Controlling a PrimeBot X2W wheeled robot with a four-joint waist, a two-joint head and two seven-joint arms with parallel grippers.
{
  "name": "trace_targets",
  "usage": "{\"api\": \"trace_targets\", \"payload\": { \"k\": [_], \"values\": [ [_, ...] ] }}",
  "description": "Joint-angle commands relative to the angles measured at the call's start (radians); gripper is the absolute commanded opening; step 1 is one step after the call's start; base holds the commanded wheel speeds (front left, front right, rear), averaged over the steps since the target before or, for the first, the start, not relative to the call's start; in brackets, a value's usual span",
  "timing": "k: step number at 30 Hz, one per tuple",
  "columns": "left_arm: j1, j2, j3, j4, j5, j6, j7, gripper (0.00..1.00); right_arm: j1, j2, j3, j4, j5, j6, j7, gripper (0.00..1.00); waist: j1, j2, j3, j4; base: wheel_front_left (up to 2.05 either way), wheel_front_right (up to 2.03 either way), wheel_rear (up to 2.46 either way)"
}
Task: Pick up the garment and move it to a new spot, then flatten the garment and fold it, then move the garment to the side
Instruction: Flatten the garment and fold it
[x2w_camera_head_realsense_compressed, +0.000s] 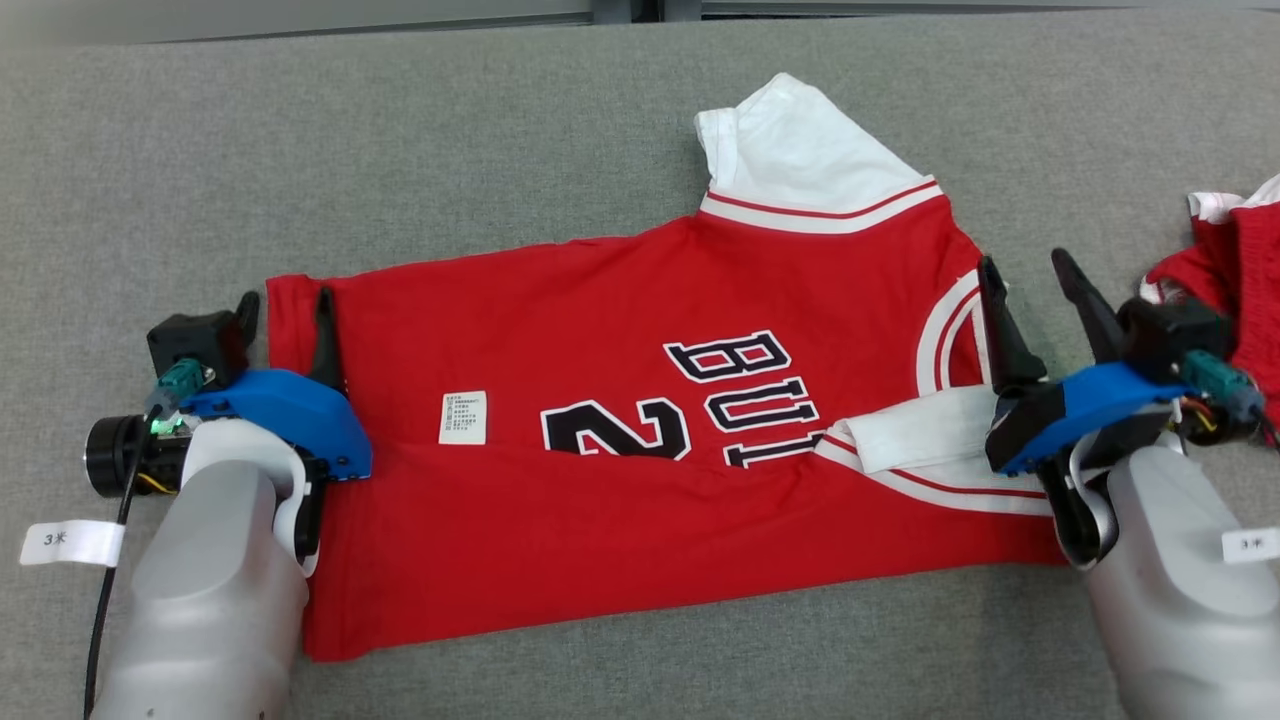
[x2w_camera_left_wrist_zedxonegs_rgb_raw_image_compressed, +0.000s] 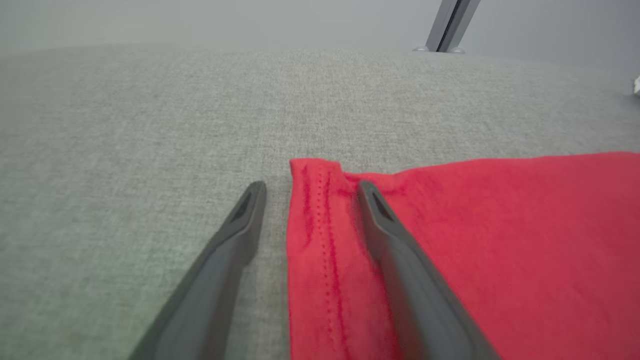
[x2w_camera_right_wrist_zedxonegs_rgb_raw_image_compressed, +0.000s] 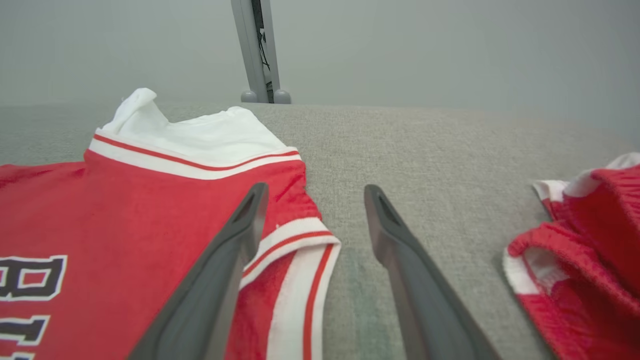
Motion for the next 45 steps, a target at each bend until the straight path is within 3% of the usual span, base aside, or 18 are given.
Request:
{"api": "trace_targets", "payload": {
  "k": [1,2,3,8,22,33,34,35,36,45],
  "values": [
    [-0.003,-0.002,-0.007,0.011,0.003,-0.003,0.004,0.65,-0.028,-0.011,0.003,0.006,0.011,0.000,0.002,1.00,-0.0001,0.0000,0.009,0.007,0.00,0.00,0.00],
    [-0.010,-0.004,-0.010,0.014,0.005,-0.005,0.003,0.25,-0.057,-0.021,0.016,0.028,0.014,0.000,0.013,1.00,-0.0001,0.0000,0.016,0.011,0.00,0.00,0.00],
    [-0.015,-0.005,-0.012,0.014,0.007,-0.006,0.003,0.00,-0.083,-0.029,0.033,0.047,0.018,0.000,0.024,1.00,-0.0001,0.0000,0.022,0.016,0.00,0.00,0.00],
    [-0.034,-0.013,-0.014,-0.051,0.018,0.002,0.003,0.00,-0.214,-0.078,0.079,0.130,0.042,0.000,0.078,1.00,-0.0001,0.0000,0.053,0.054,0.00,0.00,0.00],
    [-0.007,-0.086,-0.083,-0.257,0.057,-0.028,0.002,0.00,-0.514,-0.159,0.145,0.345,0.091,0.000,0.245,1.00,-0.0001,0.0000,0.142,0.215,0.00,0.00,0.00],
    [-0.005,-0.099,-0.144,-0.295,0.029,-0.038,0.003,0.00,-0.621,-0.166,0.153,0.483,0.079,0.000,0.297,1.00,-0.0001,0.0000,0.199,0.280,0.00,0.00,0.00],
    [-0.005,-0.099,-0.147,-0.297,0.024,-0.038,0.003,0.00,-0.621,-0.158,0.153,0.494,0.084,0.000,0.300,0.48,-0.0001,0.0000,0.201,0.282,0.00,0.00,0.00],
    [-0.006,-0.099,-0.151,-0.298,0.020,-0.038,0.003,0.00,-0.622,-0.149,0.154,0.498,0.089,0.000,0.293,0.13,-0.0001,0.0000,0.204,0.282,0.00,0.00,0.00],
    [-0.007,-0.100,-0.155,-0.301,0.013,-0.038,0.003,0.00,-0.624,-0.143,0.161,0.491,0.089,0.000,0.273,0.00,-0.0001,0.0000,0.206,0.281,0.00,0.00,0.00],
    [-0.001,-0.106,-0.121,-0.370,0.006,-0.019,0.003,0.00,-0.658,-0.196,0.078,0.492,0.022,0.000,0.011,0.00,-0.0001,0.0000,0.182,0.244,0.00,0.00,0.00]
  ]
}}
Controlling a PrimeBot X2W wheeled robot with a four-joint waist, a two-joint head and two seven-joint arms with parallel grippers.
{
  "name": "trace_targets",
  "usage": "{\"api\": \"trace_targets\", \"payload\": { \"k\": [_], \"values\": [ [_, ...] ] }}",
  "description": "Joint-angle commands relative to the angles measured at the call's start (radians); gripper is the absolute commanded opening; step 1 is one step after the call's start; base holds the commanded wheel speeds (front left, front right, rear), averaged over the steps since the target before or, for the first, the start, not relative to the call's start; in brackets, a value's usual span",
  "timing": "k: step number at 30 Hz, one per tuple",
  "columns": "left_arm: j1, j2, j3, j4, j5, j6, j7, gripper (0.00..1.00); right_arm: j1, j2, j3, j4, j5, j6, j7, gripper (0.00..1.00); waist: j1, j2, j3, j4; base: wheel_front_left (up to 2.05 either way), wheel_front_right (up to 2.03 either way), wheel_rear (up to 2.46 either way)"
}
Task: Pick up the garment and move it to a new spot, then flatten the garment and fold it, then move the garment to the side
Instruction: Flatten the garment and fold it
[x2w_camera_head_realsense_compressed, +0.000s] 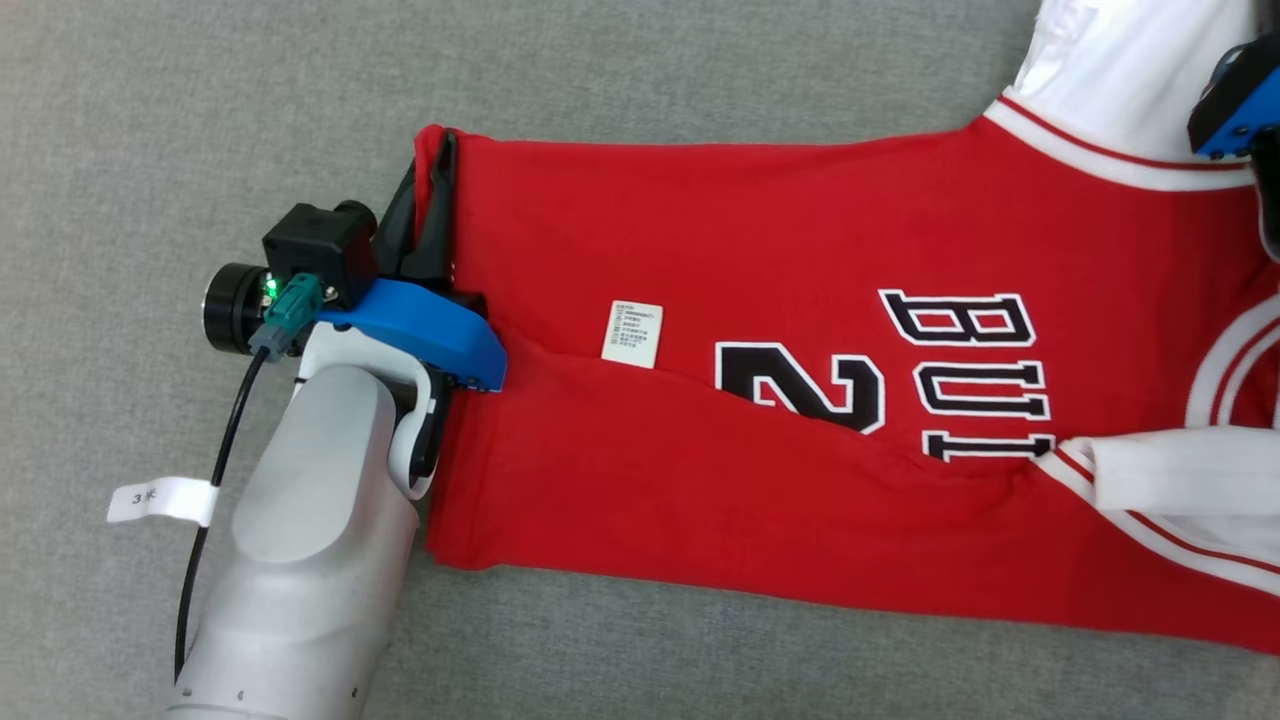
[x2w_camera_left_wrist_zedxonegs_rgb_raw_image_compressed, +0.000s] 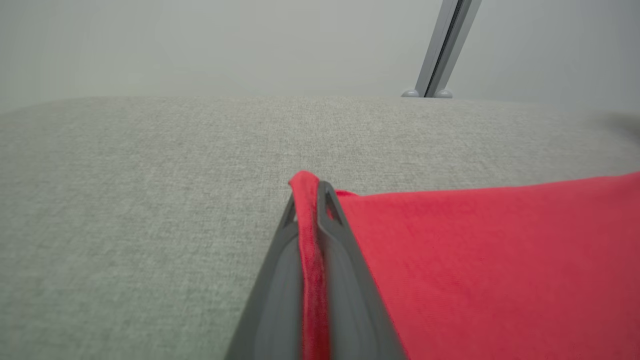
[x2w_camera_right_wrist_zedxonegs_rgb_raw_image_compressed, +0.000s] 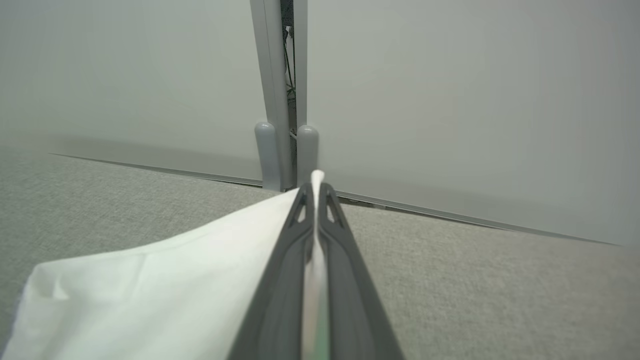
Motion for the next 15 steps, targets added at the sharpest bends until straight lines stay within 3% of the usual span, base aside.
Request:
{"api": "trace_targets", "payload": {
  "k": [1,3,8,15],
  "values": [
    [0.010,-0.001,0.009,-0.009,0.004,0.004,0.002,0.00,-0.010,-0.004,-0.015,-0.010,-0.013,-0.001,-0.011,0.00,0.0000,0.0000,-0.013,-0.014,0.00,0.00,0.00],
    [0.016,0.000,0.024,-0.030,0.011,0.003,0.002,0.00,0.010,0.002,-0.058,-0.056,-0.022,-0.001,-0.021,0.00,0.0000,0.0000,-0.024,-0.029,0.00,0.00,0.00],
    [0.046,0.000,0.063,-0.064,0.026,-0.005,0.001,0.00,0.171,0.048,-0.174,-0.323,-0.017,-0.001,-0.020,0.00,0.0000,0.0000,-0.065,-0.068,0.00,0.00,0.00],
    [0.124,0.016,0.095,-0.090,0.059,-0.018,0.001,0.00,0.447,0.106,-0.207,-0.563,0.039,-0.001,-0.020,0.00,0.0000,0.0000,-0.156,-0.124,0.00,0.00,0.00]
  ]
}}
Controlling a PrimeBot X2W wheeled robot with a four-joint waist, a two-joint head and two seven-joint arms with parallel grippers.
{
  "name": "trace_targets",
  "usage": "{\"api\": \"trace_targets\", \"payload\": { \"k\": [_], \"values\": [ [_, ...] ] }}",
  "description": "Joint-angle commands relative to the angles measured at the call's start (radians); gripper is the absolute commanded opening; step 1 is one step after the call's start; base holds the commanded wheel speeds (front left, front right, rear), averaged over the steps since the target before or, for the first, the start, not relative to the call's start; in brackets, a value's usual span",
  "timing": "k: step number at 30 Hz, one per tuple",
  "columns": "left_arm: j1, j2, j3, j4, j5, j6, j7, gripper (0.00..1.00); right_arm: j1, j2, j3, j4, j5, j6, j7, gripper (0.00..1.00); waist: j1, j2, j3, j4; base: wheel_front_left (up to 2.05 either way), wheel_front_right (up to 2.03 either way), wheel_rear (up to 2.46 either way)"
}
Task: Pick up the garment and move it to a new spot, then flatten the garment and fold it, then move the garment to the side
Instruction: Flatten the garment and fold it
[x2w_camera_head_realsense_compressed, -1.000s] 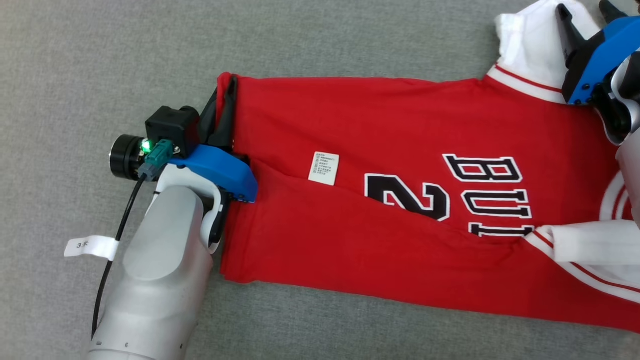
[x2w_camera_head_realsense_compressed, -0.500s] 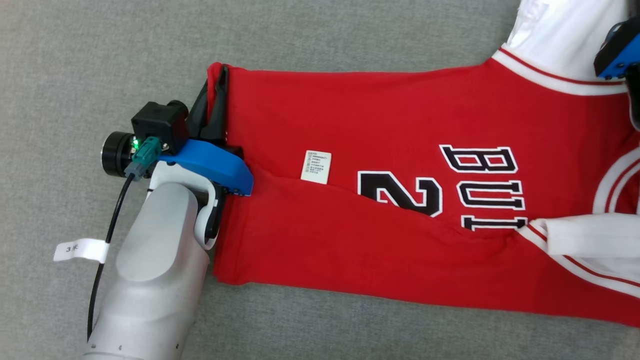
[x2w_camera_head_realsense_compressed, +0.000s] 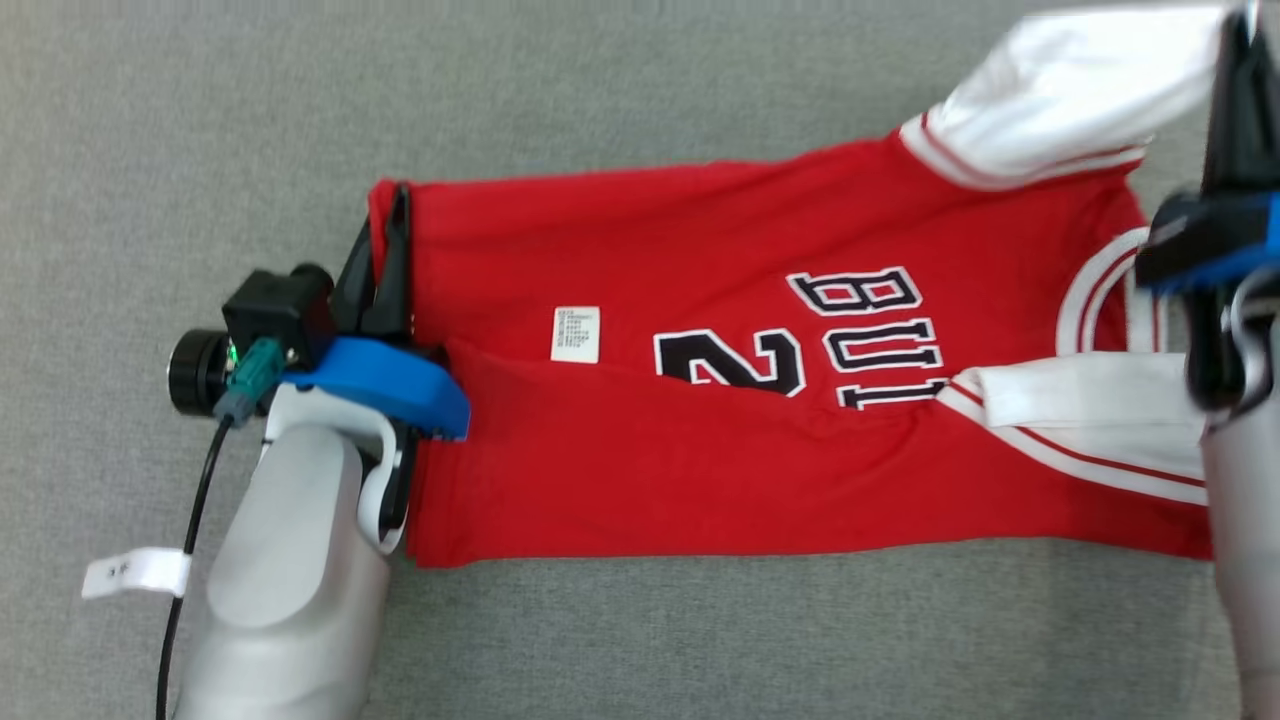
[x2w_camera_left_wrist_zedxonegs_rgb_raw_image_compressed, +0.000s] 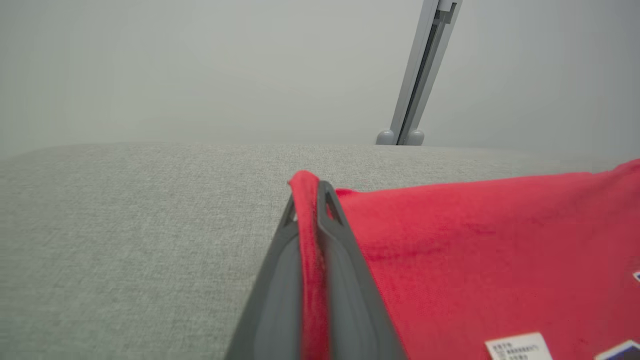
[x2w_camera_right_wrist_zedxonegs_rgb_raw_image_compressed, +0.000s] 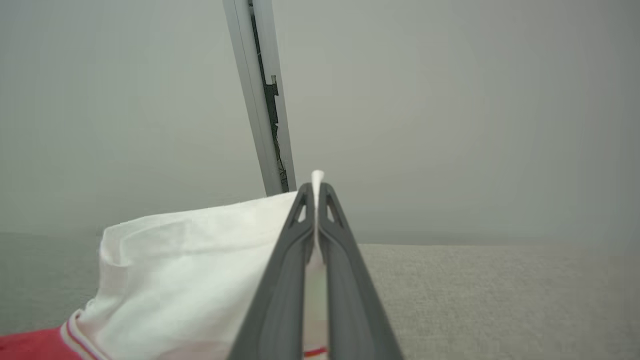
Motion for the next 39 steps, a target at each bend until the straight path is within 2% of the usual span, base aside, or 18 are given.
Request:
{"api": "trace_targets", "payload": {
  "k": [1,7,14,15,16,17,18,19,20,24,25,29,32,33,39],
  "values": [
    [0.026,0.009,0.006,-0.012,0.009,-0.007,0.000,0.00,0.058,0.009,-0.007,-0.030,0.020,0.000,-0.002,0.00,0.0001,0.0000,-0.045,-0.035,0.00,0.00,0.00],
    [0.143,0.015,0.029,-0.051,0.021,-0.012,0.000,0.00,0.297,0.045,-0.021,-0.122,0.081,0.000,-0.003,0.00,0.0001,0.0000,-0.133,-0.061,0.00,0.00,0.00],
    [0.284,0.015,0.041,-0.035,0.031,-0.017,0.000,0.00,0.481,0.086,-0.021,-0.128,0.111,0.000,-0.002,0.00,0.0001,0.0000,-0.208,-0.077,0.00,0.00,0.00],
    [0.304,0.015,0.043,-0.022,0.035,-0.017,0.000,0.03,0.499,0.092,-0.021,-0.115,0.111,0.000,-0.002,0.00,0.0001,0.0000,-0.216,-0.078,0.00,0.00,0.00],
    [0.319,0.015,0.046,-0.010,0.038,-0.017,0.000,0.29,0.514,0.098,-0.022,-0.099,0.113,0.000,-0.003,0.00,0.0001,0.0000,-0.223,-0.079,0.00,0.00,0.00],
    [0.333,0.014,0.051,0.007,0.040,-0.015,0.000,0.64,0.524,0.104,-0.025,-0.083,0.115,0.000,-0.003,0.00,0.0001,0.0000,-0.231,-0.080,0.00,0.00,0.00],
    [0.345,0.014,0.056,0.019,0.044,-0.011,0.000,1.00,0.527,0.106,-0.030,-0.070,0.115,0.000,-0.002,0.16,0.0001,0.0000,-0.238,-0.081,0.00,0.00,0.00],
    [0.355,0.013,0.063,0.027,0.044,-0.005,0.000,1.00,0.528,0.107,-0.033,-0.064,0.111,0.000,-0.003,0.80,0.0001,0.0000,-0.245,-0.081,0.00,0.00,0.00],
    [0.368,0.011,0.067,0.031,0.044,0.001,0.000,1.00,0.533,0.109,-0.034,-0.057,0.105,0.000,-0.003,1.00,0.0001,0.0000,-0.253,-0.081,0.00,0.00,0.00],
    [0.413,0.004,0.089,0.017,0.044,0.016,0.000,1.00,0.550,0.119,-0.043,-0.052,0.093,0.000,-0.003,1.00,0.0001,0.0000,-0.277,-0.081,0.00,0.00,0.00],
    [0.447,0.000,0.106,-0.010,0.035,0.029,0.000,1.00,0.561,0.125,-0.050,-0.056,0.083,0.000,-0.003,1.00,0.0001,0.0000,-0.297,-0.080,0.00,0.00,0.00],
    [0.517,-0.009,0.109,-0.068,0.028,0.035,0.000,1.00,0.593,0.142,-0.062,-0.052,0.058,0.000,-0.003,1.00,0.0001,0.0000,-0.335,-0.076,0.00,0.00,0.00],
    [0.549,-0.010,0.095,-0.096,0.022,0.033,0.000,1.00,0.609,0.150,-0.055,-0.040,0.046,0.000,-0.003,1.00,0.0001,0.0000,-0.351,-0.073,0.00,0.00,0.00],
    [0.574,-0.011,0.066,-0.119,-0.009,0.040,0.000,1.00,0.626,0.156,-0.053,-0.021,0.035,0.000,-0.003,1.00,0.0001,0.0000,-0.365,-0.067,0.00,0.00,0.00],
    [0.598,-0.011,-0.006,-0.147,-0.043,0.062,0.000,1.00,0.632,0.165,-0.049,0.008,0.014,0.000,-0.003,1.00,0.0001,0.0000,-0.373,-0.051,0.00,0.00,0.00]
  ]
}}
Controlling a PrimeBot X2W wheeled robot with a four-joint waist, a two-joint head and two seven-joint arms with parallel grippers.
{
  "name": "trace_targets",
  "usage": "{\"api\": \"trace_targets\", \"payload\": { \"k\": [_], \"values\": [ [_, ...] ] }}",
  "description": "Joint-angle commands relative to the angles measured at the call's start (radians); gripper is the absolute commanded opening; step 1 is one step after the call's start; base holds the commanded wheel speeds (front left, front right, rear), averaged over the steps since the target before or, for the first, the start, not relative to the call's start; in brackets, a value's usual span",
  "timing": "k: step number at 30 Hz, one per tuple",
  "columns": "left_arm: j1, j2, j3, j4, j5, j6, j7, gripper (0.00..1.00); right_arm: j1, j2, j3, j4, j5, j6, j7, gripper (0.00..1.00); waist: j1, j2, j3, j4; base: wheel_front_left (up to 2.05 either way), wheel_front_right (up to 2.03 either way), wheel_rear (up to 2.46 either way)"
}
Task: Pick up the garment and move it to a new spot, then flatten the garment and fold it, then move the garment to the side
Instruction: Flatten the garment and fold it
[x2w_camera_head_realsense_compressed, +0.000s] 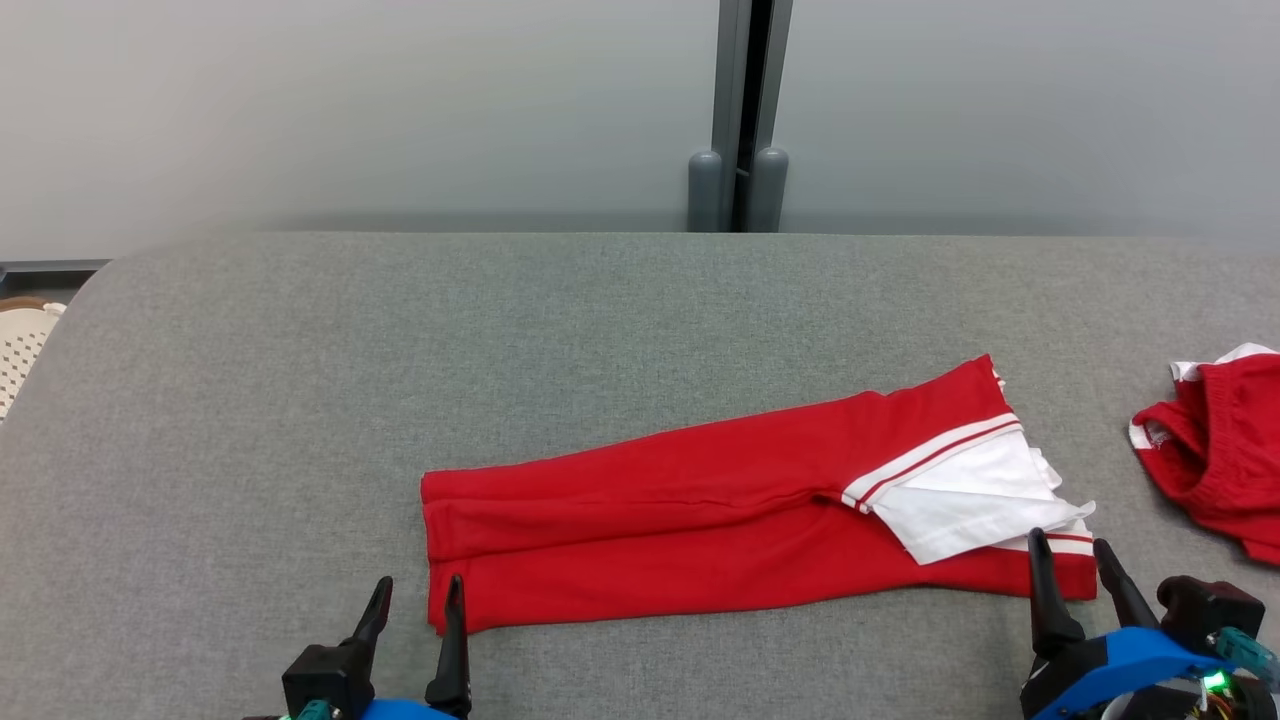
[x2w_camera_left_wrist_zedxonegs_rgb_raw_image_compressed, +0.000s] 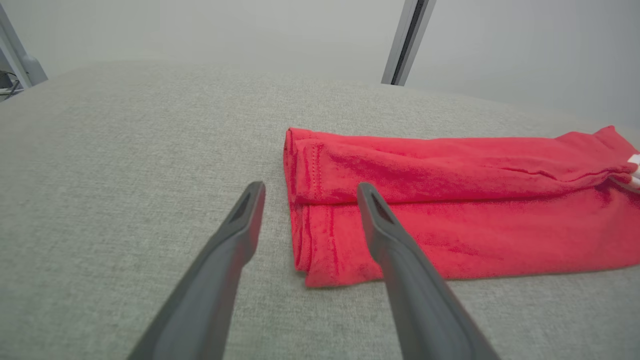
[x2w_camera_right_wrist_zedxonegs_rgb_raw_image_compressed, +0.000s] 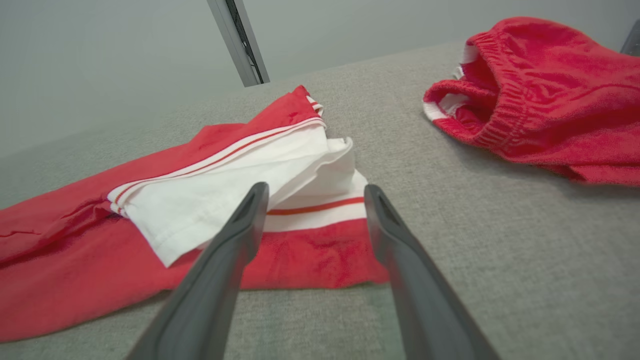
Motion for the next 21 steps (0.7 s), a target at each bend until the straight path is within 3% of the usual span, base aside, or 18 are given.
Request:
{"api": "trace_targets", "payload": {
  "k": [1,7,13,21],
  "values": [
    [0.002,0.000,-0.005,-0.005,-0.003,0.003,0.000,1.00,-0.011,-0.001,0.001,0.003,-0.007,0.000,-0.002,1.00,0.0002,0.0000,0.004,0.003,0.00,0.00,0.00],
    [-0.034,0.000,-0.022,-0.011,0.008,0.004,0.000,1.00,-0.130,-0.041,0.013,0.062,-0.035,0.000,-0.002,1.00,0.0002,0.0000,0.054,0.016,0.00,0.00,0.00],
    [-0.075,0.000,-0.044,0.006,-0.002,0.000,0.000,1.00,-0.287,-0.075,-0.013,0.251,-0.089,0.000,0.035,1.00,0.0002,0.0000,0.119,0.047,0.00,0.00,0.00],
    [-0.103,0.000,-0.060,0.016,-0.008,0.007,0.000,1.00,-0.342,-0.033,0.005,0.466,-0.064,0.002,0.065,1.00,0.0002,0.0000,0.159,0.075,0.00,0.00,0.00]
  ]
}}
